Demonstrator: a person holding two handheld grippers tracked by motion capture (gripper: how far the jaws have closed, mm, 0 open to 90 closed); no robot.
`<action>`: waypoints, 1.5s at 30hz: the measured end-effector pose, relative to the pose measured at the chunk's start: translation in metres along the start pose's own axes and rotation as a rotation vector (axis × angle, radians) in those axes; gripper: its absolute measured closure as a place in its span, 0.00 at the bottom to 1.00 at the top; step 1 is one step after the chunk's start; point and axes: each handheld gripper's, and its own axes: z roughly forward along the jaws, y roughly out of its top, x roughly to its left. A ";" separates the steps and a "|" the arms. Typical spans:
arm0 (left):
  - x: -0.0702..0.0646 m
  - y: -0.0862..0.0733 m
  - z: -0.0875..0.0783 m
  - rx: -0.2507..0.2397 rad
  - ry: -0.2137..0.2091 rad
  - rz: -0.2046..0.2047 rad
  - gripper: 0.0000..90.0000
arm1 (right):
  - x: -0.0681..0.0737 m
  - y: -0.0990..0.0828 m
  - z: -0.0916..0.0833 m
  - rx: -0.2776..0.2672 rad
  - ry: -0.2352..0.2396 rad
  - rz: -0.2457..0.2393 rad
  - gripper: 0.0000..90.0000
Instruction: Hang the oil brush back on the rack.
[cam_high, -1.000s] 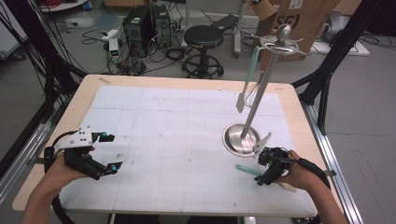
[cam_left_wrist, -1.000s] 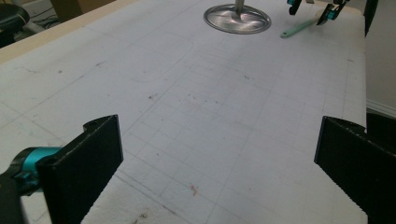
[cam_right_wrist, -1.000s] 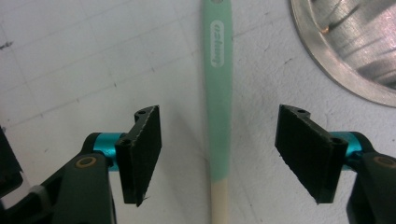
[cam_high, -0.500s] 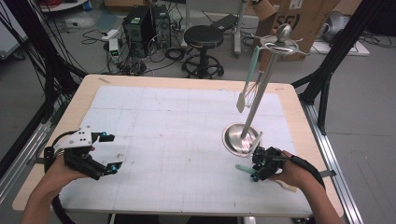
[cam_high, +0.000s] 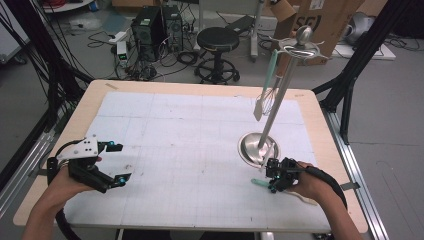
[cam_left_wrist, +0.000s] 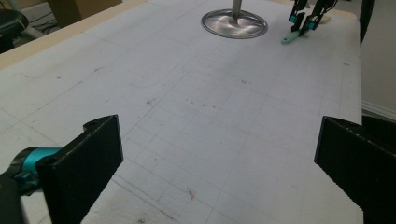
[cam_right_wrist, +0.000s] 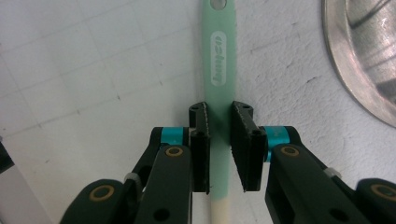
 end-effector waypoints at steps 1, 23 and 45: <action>0.000 0.000 0.000 -0.001 0.000 -0.002 0.02 | 0.000 -0.001 0.000 -0.008 0.000 -0.001 0.87; 0.000 0.000 0.001 0.011 0.006 0.003 0.02 | -0.003 -0.050 -0.062 -0.395 0.068 0.012 0.87; 0.002 -0.001 0.003 0.026 0.004 -0.001 0.02 | -0.015 -0.090 -0.143 -0.669 0.021 0.059 0.87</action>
